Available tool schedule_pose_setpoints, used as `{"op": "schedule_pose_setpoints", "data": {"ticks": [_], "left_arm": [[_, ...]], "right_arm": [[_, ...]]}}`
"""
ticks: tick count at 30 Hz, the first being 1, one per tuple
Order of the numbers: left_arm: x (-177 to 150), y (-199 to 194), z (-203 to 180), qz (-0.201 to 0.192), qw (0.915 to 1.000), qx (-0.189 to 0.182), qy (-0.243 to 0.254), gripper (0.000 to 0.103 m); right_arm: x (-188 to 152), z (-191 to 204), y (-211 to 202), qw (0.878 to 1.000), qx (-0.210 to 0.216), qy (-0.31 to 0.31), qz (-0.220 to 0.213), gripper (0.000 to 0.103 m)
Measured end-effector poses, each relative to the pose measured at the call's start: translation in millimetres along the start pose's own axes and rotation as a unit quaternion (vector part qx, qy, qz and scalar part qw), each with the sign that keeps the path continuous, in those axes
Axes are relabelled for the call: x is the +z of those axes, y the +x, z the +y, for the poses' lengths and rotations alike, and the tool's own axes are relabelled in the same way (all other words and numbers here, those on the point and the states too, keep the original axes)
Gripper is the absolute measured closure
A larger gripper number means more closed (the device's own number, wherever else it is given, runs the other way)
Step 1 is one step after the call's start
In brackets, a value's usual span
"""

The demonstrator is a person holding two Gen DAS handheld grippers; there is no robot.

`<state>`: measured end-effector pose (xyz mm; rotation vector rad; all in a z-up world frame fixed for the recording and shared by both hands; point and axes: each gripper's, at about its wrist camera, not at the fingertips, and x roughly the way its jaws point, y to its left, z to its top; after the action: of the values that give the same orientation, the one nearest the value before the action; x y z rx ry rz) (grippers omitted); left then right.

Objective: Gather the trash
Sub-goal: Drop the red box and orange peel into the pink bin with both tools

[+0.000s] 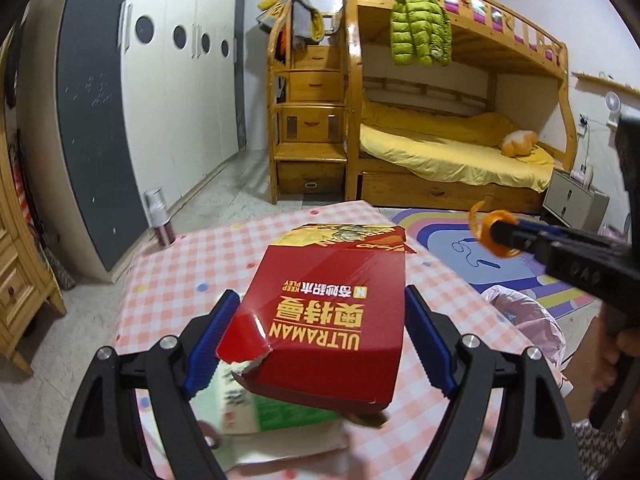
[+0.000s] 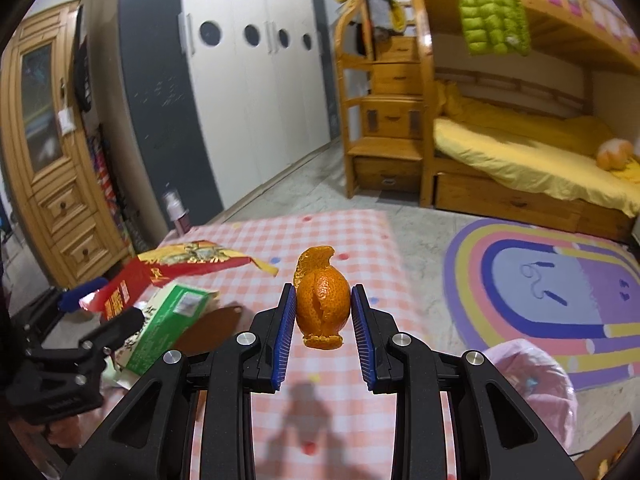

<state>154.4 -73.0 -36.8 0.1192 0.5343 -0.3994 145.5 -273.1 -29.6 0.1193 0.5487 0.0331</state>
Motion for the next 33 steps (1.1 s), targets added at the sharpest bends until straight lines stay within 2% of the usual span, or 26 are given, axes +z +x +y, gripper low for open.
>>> {"op": "schedule_pose_setpoints", "data": {"ticks": [4,8,13,16,22,26,30,33], "left_arm": [[3.6,7.8,-33.6,-0.004,0.9995,-0.017,0.026,0.023],[2.7,16.7,-73.3,0.000,0.9972,-0.054,0.052,0.023],[-3.0,28.9,-129.0,0.014,0.9909,-0.111,0.075,0.023],[-5.4,37.3,-163.1,0.018,0.9865,-0.130,0.099,0.023],[-5.9,60.9,-216.1,0.038,0.9766,-0.179,0.114,0.023],[-7.9,79.7,-242.7,0.050,0.9724,-0.191,0.125,0.023],[-7.9,94.6,-257.0,0.061,0.9697,-0.203,0.121,0.022],[-7.7,100.1,-260.9,0.063,0.9683,-0.211,0.118,0.017]], "right_arm": [[-13.4,-35.8,-20.0,0.999,-0.037,0.018,-0.003,0.074],[-31.6,-69.4,-39.8,0.997,-0.073,0.039,-0.002,0.074],[-60.0,-113.2,-60.0,0.991,-0.113,0.077,0.008,0.074],[-78.2,-139.6,-66.0,0.986,-0.135,0.096,0.020,0.074],[-96.1,-182.0,-68.1,0.979,-0.157,0.124,0.030,0.074],[-102.3,-204.1,-63.3,0.976,-0.163,0.139,0.035,0.074],[-106.6,-221.3,-55.0,0.974,-0.167,0.150,0.037,0.073],[-109.3,-230.7,-47.6,0.973,-0.163,0.156,0.039,0.066]]}}
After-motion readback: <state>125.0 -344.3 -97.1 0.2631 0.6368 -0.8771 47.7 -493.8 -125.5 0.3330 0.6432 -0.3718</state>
